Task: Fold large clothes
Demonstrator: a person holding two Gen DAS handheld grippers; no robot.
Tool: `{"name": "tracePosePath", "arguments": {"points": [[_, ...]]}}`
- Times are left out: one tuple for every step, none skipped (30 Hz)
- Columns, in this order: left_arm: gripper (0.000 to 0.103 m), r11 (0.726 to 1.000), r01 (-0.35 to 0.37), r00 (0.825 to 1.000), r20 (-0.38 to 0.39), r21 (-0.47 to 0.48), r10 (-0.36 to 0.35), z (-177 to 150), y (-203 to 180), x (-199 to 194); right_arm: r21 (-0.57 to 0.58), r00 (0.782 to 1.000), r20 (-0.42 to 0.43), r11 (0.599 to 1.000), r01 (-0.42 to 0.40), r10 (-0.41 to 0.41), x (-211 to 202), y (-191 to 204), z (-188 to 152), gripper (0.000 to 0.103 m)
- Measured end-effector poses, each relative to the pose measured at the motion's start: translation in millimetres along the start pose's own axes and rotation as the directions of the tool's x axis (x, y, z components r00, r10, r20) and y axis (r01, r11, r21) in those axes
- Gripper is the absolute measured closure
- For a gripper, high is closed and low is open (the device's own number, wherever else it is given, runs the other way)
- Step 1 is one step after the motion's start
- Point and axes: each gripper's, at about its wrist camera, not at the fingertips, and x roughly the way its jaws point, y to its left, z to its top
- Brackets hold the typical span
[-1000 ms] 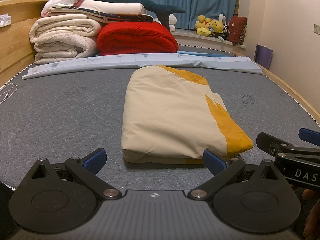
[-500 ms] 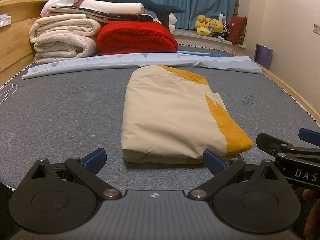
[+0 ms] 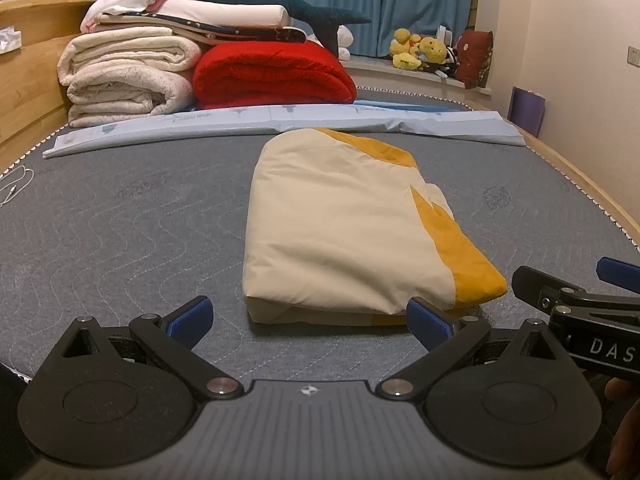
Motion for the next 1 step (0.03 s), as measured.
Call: {"name": "tracePosePath", "arguments": {"points": [[0.0,1.0,0.0,1.0,-0.002,0.0,0.0,0.1,0.2,0.7,0.0,1.0,-0.001,1.0,0.0,0.0,0.0,-0.2,0.0,0.001]]}}
